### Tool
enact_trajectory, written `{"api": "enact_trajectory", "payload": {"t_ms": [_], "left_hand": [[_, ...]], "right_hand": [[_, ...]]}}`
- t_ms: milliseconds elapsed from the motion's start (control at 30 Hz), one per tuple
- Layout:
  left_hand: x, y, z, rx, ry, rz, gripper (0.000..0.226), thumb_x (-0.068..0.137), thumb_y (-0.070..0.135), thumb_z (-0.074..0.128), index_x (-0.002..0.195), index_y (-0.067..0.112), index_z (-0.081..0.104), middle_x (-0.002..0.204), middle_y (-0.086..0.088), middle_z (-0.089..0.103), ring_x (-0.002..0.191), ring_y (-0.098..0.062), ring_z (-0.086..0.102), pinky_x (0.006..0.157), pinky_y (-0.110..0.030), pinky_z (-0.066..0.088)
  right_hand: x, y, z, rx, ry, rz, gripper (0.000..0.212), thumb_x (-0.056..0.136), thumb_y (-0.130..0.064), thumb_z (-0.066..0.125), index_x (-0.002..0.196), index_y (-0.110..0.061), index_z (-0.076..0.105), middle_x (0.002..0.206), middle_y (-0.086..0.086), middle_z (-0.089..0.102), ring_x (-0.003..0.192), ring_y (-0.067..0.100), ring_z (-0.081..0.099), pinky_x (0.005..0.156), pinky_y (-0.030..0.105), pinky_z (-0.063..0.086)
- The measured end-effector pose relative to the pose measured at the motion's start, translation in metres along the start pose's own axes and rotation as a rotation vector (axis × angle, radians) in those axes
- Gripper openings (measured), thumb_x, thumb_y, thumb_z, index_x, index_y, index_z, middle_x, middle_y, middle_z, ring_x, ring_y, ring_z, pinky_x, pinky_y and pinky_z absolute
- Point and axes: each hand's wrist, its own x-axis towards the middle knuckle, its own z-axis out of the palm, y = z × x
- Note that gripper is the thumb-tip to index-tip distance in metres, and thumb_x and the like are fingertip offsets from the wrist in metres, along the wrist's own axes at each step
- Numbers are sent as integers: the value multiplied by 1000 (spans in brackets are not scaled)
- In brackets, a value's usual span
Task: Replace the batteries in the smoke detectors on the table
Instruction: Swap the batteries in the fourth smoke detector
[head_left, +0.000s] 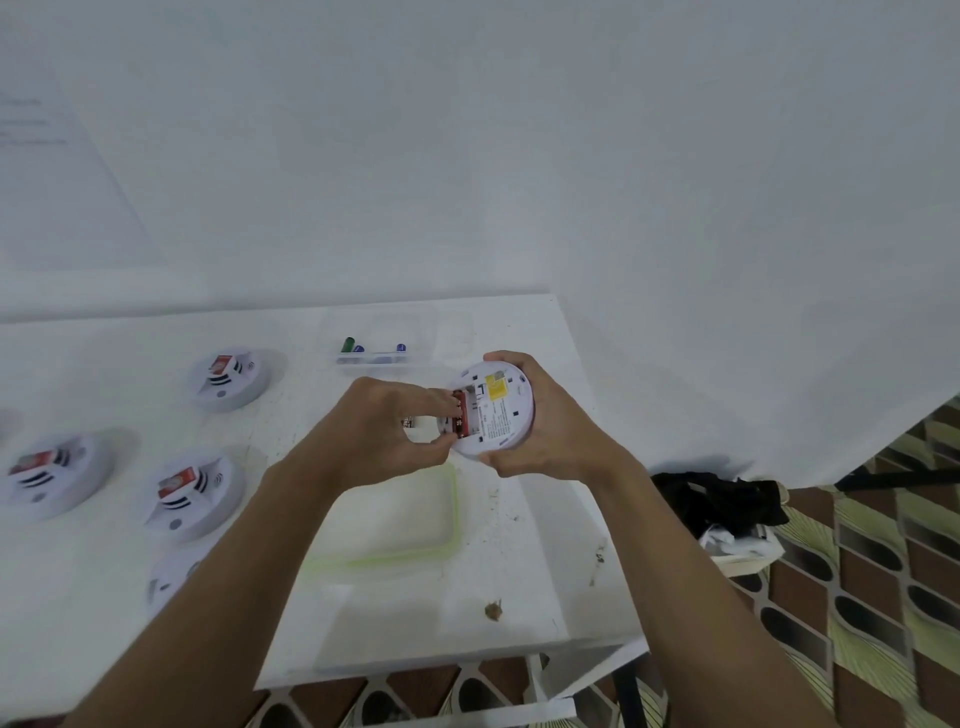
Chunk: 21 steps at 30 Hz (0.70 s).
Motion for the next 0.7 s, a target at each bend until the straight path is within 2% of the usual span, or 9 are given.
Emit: {"api": "enact_trajectory", "payload": {"t_ms": [100, 167, 267, 333, 433, 533, 700], "left_hand": [[-3, -3, 0, 28, 36, 14, 33, 66, 22, 82, 97, 9, 78, 95, -1, 77, 97, 2, 60, 79, 6, 38], [-3, -6, 0, 38, 51, 2, 34, 68, 28, 79, 96, 11, 79, 92, -1, 77, 94, -3, 62, 77, -1, 43], [-4, -13, 0, 47, 39, 7, 35, 72, 38, 66, 94, 15, 79, 81, 1, 76, 70, -9, 65, 60, -23, 52], [-3, -17, 1, 67, 51, 35, 32, 71, 35, 62, 89, 16, 80, 73, 1, 73, 56, -12, 62, 49, -29, 51], [-5, -22, 0, 55, 79, 85, 24, 73, 27, 63, 84, 14, 79, 70, 1, 71, 56, -15, 64, 48, -28, 51], [-5, -27, -3, 49, 117, 122, 22, 75, 24, 63, 83, 12, 79, 71, 1, 72, 59, -12, 65, 51, -28, 52], [-8, -34, -4, 17, 149, 132, 22, 74, 21, 65, 84, 8, 80, 75, -1, 75, 66, -8, 66, 62, -19, 52]], "right_hand": [[4, 0, 6, 15, -9, 13, 91, 64, 1, 90, 137, -25, 42, 124, -3, 62, 112, 20, 64, 76, 44, 62], [8, 0, 10, 2, -10, 16, 92, 64, 2, 89, 137, -25, 41, 123, -4, 63, 111, 19, 64, 77, 41, 62], [14, 0, 14, -28, -15, 25, 92, 64, 2, 89, 138, -25, 41, 121, -6, 62, 110, 15, 64, 79, 33, 59], [16, -3, 17, -39, -23, 25, 92, 64, 1, 90, 138, -24, 41, 121, -7, 62, 109, 12, 64, 80, 29, 57], [21, -7, 19, -38, -28, 28, 91, 66, -3, 91, 138, -24, 40, 122, -7, 62, 110, 11, 64, 81, 26, 55], [23, -10, 21, -29, -11, 29, 88, 67, -6, 92, 137, -24, 41, 124, -7, 62, 114, 13, 63, 88, 32, 57], [26, -12, 27, -41, 9, 31, 86, 68, -8, 92, 135, -26, 43, 125, -5, 63, 116, 15, 64, 96, 42, 56]]}}
